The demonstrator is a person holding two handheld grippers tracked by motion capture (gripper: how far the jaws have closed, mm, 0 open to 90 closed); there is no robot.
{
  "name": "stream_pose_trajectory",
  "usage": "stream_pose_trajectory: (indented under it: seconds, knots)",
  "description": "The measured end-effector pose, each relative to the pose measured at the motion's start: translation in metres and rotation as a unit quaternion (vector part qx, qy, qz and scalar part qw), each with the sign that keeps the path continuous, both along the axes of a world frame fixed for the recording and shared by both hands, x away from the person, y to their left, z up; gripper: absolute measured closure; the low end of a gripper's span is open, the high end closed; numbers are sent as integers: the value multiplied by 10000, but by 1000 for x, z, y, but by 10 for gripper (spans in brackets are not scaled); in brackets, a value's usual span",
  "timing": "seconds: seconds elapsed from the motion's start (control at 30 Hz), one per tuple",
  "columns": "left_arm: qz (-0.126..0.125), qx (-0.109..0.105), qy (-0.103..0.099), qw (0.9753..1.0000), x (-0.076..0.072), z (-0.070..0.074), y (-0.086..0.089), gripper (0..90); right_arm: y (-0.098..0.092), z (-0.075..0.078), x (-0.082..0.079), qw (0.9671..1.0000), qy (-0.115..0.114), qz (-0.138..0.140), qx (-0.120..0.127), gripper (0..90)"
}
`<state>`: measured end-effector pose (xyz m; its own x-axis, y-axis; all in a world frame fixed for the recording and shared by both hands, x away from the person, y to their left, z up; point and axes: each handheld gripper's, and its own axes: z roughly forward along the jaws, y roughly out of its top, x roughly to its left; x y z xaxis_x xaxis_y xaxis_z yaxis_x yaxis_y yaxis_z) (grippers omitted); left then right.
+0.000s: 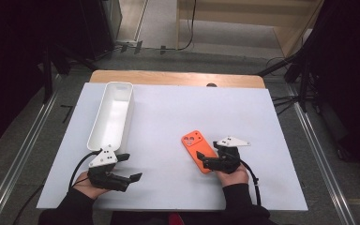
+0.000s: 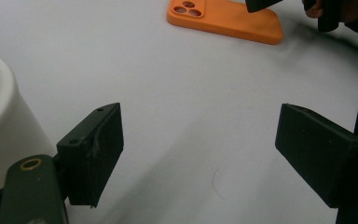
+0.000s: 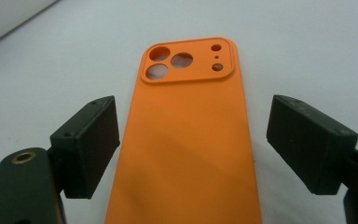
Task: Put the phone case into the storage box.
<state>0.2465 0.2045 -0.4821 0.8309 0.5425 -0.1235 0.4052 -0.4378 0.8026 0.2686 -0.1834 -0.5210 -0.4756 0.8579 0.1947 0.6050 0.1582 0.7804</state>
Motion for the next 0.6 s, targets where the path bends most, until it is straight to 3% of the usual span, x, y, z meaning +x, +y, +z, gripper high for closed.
stream_pose_trajectory:
  seconds: [0.6]
  knots:
    - [-12,14,0,10000,0,0,0,156,8,-7,0,9995,206,71,-226,146]
